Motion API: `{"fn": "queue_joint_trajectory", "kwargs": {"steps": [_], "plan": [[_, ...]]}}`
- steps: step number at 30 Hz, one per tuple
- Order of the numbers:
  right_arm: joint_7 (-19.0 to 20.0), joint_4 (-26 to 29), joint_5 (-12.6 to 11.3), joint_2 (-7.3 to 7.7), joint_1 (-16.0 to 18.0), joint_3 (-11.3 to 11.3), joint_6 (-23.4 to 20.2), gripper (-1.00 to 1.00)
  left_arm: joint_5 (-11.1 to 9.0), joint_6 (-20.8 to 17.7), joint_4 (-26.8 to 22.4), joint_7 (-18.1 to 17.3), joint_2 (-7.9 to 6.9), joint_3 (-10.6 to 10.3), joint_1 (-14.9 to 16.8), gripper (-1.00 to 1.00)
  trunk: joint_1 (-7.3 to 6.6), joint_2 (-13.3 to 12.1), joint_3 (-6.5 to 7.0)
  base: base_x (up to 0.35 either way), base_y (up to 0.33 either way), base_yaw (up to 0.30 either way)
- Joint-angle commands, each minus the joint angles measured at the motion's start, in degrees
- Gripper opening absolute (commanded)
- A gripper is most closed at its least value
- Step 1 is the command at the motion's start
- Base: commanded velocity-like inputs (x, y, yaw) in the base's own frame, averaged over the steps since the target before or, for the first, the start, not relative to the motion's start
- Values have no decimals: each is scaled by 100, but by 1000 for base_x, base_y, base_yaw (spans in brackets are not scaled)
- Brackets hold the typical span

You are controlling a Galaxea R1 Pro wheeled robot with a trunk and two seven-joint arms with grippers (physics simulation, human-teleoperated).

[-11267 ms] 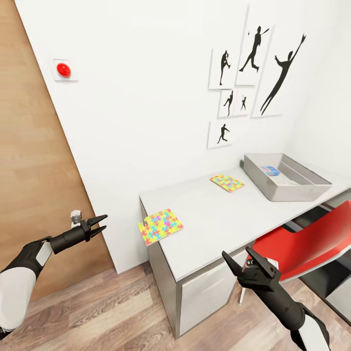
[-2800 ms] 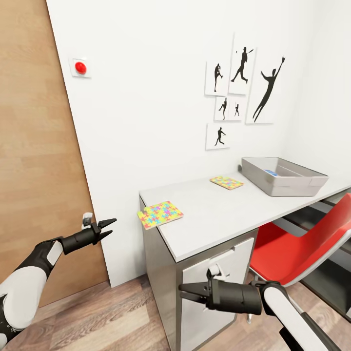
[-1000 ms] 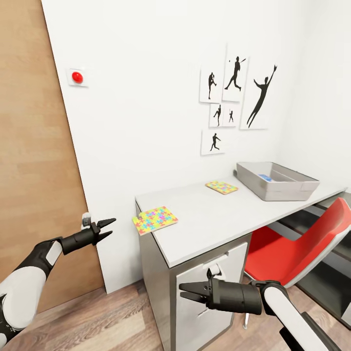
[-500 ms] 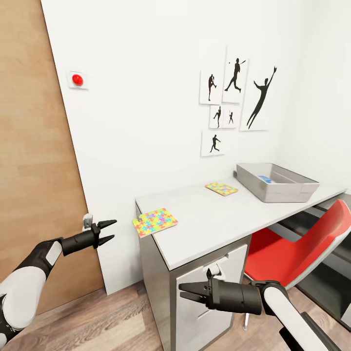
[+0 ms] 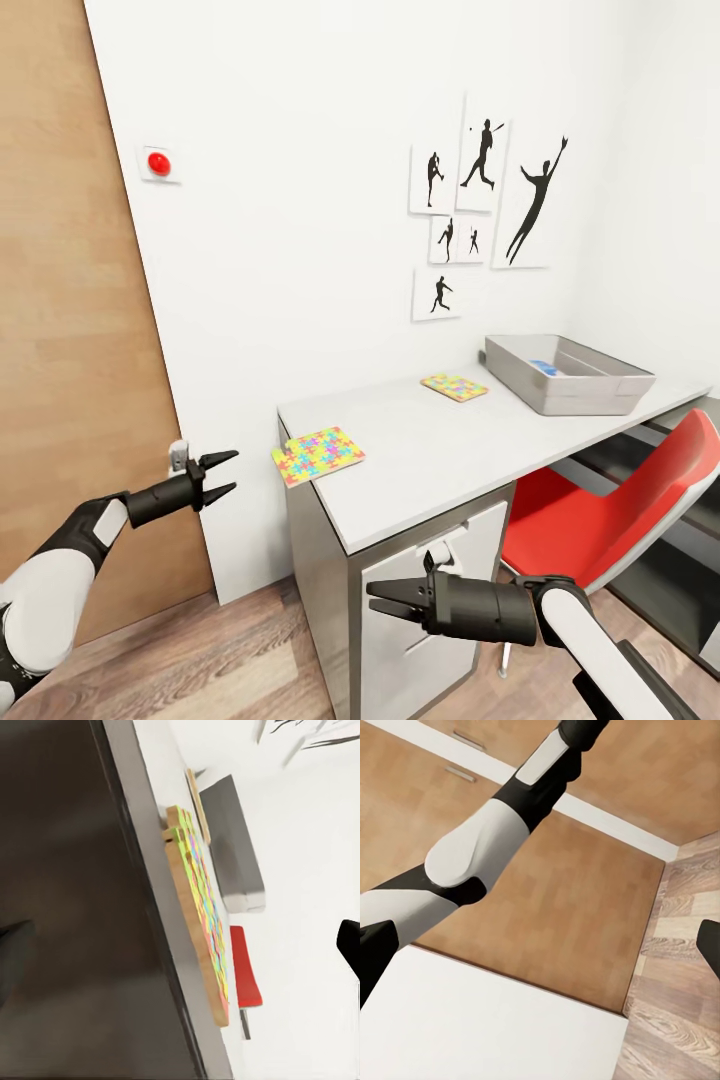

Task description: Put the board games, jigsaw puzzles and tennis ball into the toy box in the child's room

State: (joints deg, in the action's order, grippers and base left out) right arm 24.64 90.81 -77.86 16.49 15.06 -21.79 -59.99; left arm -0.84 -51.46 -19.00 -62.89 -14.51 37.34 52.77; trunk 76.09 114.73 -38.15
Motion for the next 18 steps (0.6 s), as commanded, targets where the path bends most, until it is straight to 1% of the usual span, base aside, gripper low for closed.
{"fn": "queue_joint_trajectory", "kwargs": {"steps": [1, 4, 11, 18], "plan": [[58, -2, 52, 3, 5, -4, -1, 100, -10, -50, 47, 4, 0, 21, 5, 100, -1, 3, -6, 0, 0, 0], [58, -2, 52, 3, 5, -3, -1, 100, -12, -49, 190, 28, 1, 31, 5, 100, -1, 3, -6, 0, 0, 0], [58, -2, 52, 3, 5, -1, -1, 100, -13, -49, 257, 39, 1, 36, 5, 100, -155, -278, 120, 0, 0, 0], [58, -2, 52, 3, 5, -1, -1, 100, -13, -49, 267, 40, 1, 40, 5, 100, -155, -278, 120, 0, 0, 0]]}}
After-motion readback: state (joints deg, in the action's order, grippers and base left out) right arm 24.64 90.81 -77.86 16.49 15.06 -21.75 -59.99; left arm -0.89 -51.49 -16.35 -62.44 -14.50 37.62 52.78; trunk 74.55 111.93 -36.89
